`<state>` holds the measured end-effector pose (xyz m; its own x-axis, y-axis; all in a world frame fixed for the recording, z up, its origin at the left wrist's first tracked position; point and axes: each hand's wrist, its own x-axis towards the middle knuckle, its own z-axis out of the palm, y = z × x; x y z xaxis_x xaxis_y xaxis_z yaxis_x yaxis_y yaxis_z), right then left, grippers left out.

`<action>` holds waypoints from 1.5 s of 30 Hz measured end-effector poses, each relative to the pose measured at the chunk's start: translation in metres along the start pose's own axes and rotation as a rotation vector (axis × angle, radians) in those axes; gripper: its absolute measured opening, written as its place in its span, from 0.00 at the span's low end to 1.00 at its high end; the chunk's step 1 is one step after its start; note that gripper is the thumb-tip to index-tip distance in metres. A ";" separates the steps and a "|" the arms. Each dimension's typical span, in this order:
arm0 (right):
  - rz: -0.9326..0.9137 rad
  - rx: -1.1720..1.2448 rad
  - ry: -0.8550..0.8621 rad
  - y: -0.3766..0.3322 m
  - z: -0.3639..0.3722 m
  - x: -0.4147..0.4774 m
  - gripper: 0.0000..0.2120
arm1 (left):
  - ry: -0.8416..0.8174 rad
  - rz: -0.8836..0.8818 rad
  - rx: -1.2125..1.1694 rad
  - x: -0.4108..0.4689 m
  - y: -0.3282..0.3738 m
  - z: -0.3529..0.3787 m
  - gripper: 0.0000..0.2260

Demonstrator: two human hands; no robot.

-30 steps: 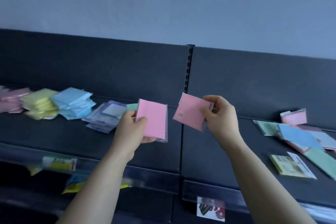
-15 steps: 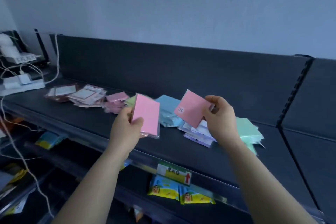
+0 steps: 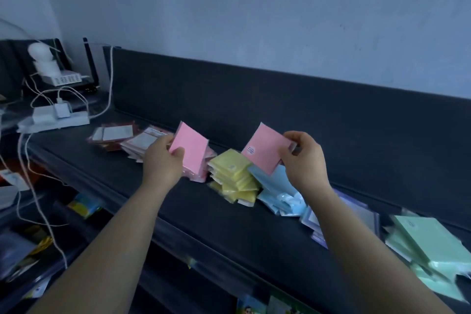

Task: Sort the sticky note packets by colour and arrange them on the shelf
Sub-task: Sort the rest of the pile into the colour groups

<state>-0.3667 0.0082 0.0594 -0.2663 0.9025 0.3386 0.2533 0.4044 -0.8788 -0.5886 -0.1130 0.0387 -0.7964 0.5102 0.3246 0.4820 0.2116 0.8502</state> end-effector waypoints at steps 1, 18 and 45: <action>0.004 -0.003 -0.004 -0.001 0.006 0.005 0.13 | -0.011 0.007 0.014 0.009 -0.002 0.003 0.14; 0.079 -0.133 0.022 -0.024 0.124 0.048 0.14 | -0.385 0.157 0.333 0.099 -0.053 0.015 0.09; -0.016 -0.750 0.020 -0.044 0.115 -0.013 0.17 | -0.371 0.595 0.299 0.073 -0.029 -0.015 0.16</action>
<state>-0.4818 -0.0381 0.0553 -0.2604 0.8952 0.3616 0.8175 0.4037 -0.4108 -0.6662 -0.0937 0.0442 -0.2223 0.8442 0.4878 0.9121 0.0032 0.4100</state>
